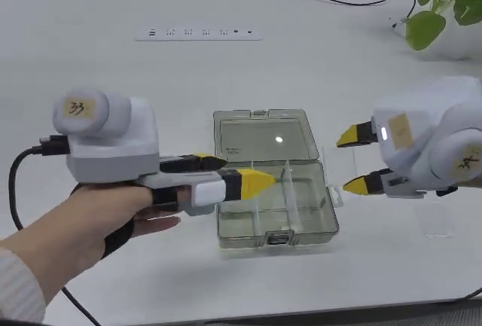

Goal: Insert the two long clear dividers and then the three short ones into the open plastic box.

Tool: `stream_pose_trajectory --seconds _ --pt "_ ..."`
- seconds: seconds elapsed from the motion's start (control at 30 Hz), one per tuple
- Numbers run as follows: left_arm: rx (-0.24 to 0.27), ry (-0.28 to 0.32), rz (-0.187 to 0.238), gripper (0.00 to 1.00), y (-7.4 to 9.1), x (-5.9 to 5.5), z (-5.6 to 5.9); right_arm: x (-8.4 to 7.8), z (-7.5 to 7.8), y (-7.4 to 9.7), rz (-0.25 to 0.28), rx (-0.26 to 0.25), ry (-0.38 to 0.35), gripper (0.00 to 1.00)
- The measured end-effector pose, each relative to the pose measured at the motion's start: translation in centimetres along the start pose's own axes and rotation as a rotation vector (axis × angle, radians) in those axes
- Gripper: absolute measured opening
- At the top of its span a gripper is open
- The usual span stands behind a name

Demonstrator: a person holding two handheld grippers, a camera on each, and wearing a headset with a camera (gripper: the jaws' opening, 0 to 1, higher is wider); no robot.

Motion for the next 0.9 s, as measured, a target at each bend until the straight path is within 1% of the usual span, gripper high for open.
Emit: stream_pose_trajectory --seconds 0.03,0.1,0.13,0.17,0.2,0.23,0.27,0.33,0.4,0.5,0.53,0.6,0.63,0.67,0.77,0.9 --pt "-0.009 0.029 0.002 0.49 -0.4 0.2 0.3 0.6 0.5 0.0 0.005 -0.019 0.018 0.32" --pt "-0.015 0.091 0.008 0.47 -1.0 0.3 0.5 1.1 0.9 -0.1 0.008 -0.033 0.038 0.32" --pt "-0.02 0.136 0.013 0.43 -1.4 0.5 0.6 1.5 1.2 -0.1 0.014 -0.038 0.038 0.32" --pt "-0.03 0.151 0.014 0.41 -1.6 0.6 0.7 1.7 1.3 -0.1 0.019 -0.036 0.033 0.32" --pt "-0.031 0.188 0.019 0.38 -2.0 0.8 0.7 2.0 1.5 -0.1 0.023 -0.043 0.03 0.32" --pt "-0.032 0.196 0.023 0.35 -2.1 0.8 0.7 2.1 1.6 -0.1 0.024 -0.047 0.033 0.32" --pt "-0.039 0.218 0.031 0.33 -2.4 0.9 0.7 2.3 1.6 -0.2 0.021 -0.048 0.045 0.32" --pt "-0.041 0.234 0.019 0.29 -2.8 0.8 0.7 2.6 1.8 -0.3 0.018 -0.053 0.058 0.32" --pt "-0.046 0.248 0.006 0.25 -3.3 0.7 0.7 3.0 1.8 -0.4 0.033 -0.046 0.051 0.32" --pt "-0.056 0.266 -0.01 0.2 -3.6 0.4 0.9 3.4 1.7 -0.6 0.036 -0.048 0.065 0.32" --pt "-0.062 0.285 -0.005 0.19 -3.7 0.4 1.0 3.6 1.6 -0.6 0.037 -0.048 0.067 0.32" --pt "-0.075 0.305 -0.002 0.15 -3.7 0.4 1.2 3.8 1.6 -0.7 0.042 -0.048 0.064 0.32" --pt "-0.075 0.307 0.007 0.13 -3.7 0.4 1.2 4.0 1.6 -0.7 0.045 -0.051 0.062 0.32" --pt "-0.076 0.309 0.009 0.12 -3.7 0.4 1.2 4.1 1.6 -0.6 0.049 -0.054 0.057 0.32" --pt "-0.086 0.341 0.02 0.12 -3.8 0.3 1.1 4.4 1.6 -0.8 0.055 -0.054 0.031 0.32" --pt "-0.087 0.351 0.014 0.06 -3.7 -0.1 1.1 4.6 1.4 -0.8 0.054 -0.052 0.038 0.32"
Point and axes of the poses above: the centre of the closed fingertips' face, and the gripper's own axes: y roughly backward along the fingers, z roughly to its right, x roughly out of its top, the point moved 4 cm from there along y, roughly backward along the fingers, and after that the axes turned 8 degrees about y, right-handed, at the moved point
